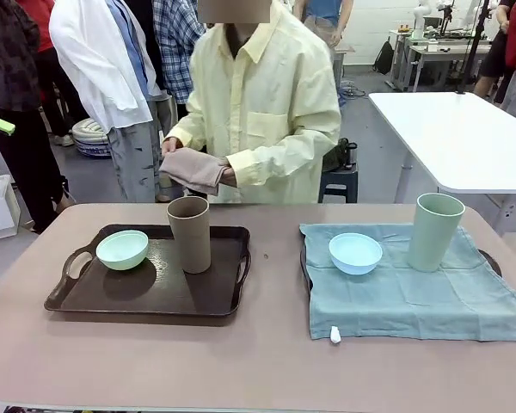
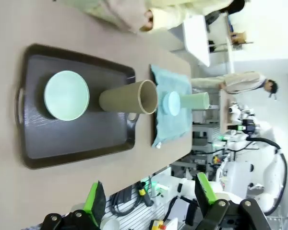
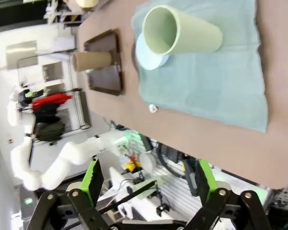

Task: Set up a tray with a mat and arrange the tableware.
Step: Pick up the Picnic Bowl and Reusable plastic cup from the Handle tray in front of the human's position and hold them in the air.

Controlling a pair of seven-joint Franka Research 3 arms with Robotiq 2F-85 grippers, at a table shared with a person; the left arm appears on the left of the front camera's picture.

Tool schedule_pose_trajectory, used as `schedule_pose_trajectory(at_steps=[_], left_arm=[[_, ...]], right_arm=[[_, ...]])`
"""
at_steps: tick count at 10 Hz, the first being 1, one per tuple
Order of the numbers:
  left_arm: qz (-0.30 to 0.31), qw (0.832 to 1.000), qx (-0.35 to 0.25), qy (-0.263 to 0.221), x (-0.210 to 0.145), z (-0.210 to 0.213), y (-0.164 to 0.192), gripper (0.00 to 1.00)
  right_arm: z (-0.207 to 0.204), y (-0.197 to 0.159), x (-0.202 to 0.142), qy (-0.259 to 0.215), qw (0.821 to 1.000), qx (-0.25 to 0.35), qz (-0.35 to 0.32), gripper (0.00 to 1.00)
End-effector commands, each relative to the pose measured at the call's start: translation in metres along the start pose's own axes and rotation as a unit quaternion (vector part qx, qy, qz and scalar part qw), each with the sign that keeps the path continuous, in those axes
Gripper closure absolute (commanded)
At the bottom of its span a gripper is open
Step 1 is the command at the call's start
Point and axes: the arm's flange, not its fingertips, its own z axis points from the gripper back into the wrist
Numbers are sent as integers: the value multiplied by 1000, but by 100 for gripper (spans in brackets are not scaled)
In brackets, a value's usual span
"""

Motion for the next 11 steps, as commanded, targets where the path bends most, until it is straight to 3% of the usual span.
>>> schedule_pose_trajectory(at_steps=[1,3,7,8,11], left_arm=[[-17,999,-35,-11,-15,-12,0,1],[-3,1000,-24,-2,-16,-21,-5,1],[8,1000,23,18,-10,-38,-29,1],[2,1000,-9,17,-12,-34,-15,1],[2,1000,-9,17,-12,-34,-15,1]], right_arm=[[-1,-9,-1,18,997,68,15,0],[1,-14,-11,19,996,83,21,0],[-4,-6,-22,36,997,53,50,0],[-6,-1,-25,41,996,45,61,0],[2,-9,-17,24,997,65,35,0]])
